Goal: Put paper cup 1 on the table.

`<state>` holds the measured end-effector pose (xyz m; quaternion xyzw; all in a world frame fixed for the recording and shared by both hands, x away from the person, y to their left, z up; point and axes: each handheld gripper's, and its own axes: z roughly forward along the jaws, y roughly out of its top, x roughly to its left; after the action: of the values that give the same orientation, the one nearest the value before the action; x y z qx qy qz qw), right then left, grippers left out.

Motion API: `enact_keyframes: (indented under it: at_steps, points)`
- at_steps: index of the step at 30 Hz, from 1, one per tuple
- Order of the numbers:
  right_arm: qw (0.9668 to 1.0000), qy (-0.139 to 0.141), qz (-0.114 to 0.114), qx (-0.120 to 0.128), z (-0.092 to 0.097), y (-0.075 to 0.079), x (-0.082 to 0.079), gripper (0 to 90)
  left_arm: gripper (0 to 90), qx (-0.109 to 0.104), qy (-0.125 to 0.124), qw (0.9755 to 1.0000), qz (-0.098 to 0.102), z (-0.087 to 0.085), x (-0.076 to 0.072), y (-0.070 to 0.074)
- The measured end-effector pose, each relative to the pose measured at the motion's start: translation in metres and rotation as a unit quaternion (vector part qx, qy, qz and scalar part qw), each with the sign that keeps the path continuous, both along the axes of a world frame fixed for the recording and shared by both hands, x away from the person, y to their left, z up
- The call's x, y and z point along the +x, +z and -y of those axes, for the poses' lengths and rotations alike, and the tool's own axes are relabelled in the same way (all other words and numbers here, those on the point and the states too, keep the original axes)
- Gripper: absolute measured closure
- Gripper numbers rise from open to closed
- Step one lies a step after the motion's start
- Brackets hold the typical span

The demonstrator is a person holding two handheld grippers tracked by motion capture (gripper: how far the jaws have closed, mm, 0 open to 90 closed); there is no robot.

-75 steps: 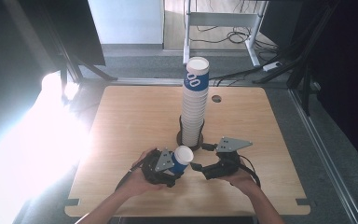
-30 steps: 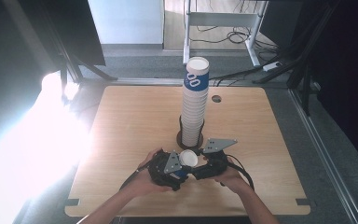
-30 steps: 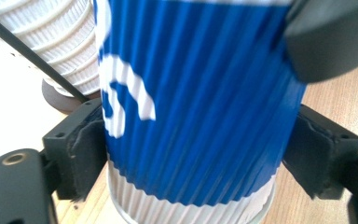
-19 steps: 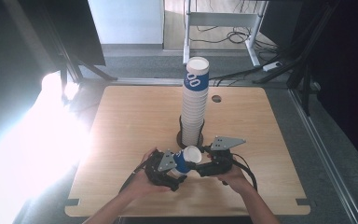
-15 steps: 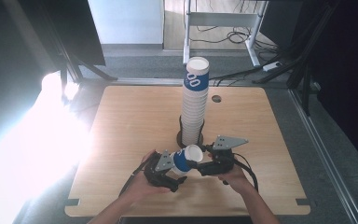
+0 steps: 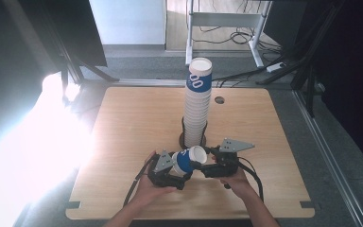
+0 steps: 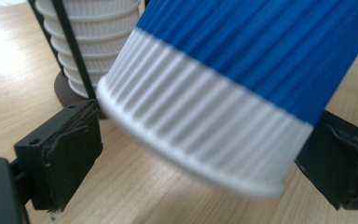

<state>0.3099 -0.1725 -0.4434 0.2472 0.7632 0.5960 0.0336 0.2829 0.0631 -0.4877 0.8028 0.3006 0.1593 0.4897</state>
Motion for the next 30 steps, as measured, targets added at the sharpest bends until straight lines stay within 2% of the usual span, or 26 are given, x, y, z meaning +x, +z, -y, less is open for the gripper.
enact_keyframes:
  at_steps: [9,11,16,24,30]
  points:
    - [0.9999,0.016,-0.002,0.005,-0.0009,-0.0014,-0.0022,28.7,4.6,0.002,-0.029,0.9995,0.013,0.0047,0.0031,0.0046]
    - [0.9998,0.020,-0.005,0.008,-0.0012,-0.0019,-0.0020,28.7,6.6,0.000,-0.036,0.9991,0.022,0.0054,0.0019,0.0064]
    - [0.9997,0.020,-0.008,0.012,-0.0001,-0.0022,-0.0014,28.5,10.0,0.004,-0.036,0.9989,0.029,0.0054,0.0012,0.0066]
    - [0.9994,0.027,-0.019,0.002,0.0010,-0.0033,0.0009,27.4,12.3,0.017,-0.039,0.9983,0.038,0.0051,-0.0001,0.0049]
    - [0.9992,0.028,-0.027,0.000,0.0008,-0.0044,0.0025,25.7,12.9,0.014,-0.039,0.9983,0.039,0.0006,0.0009,0.0077]
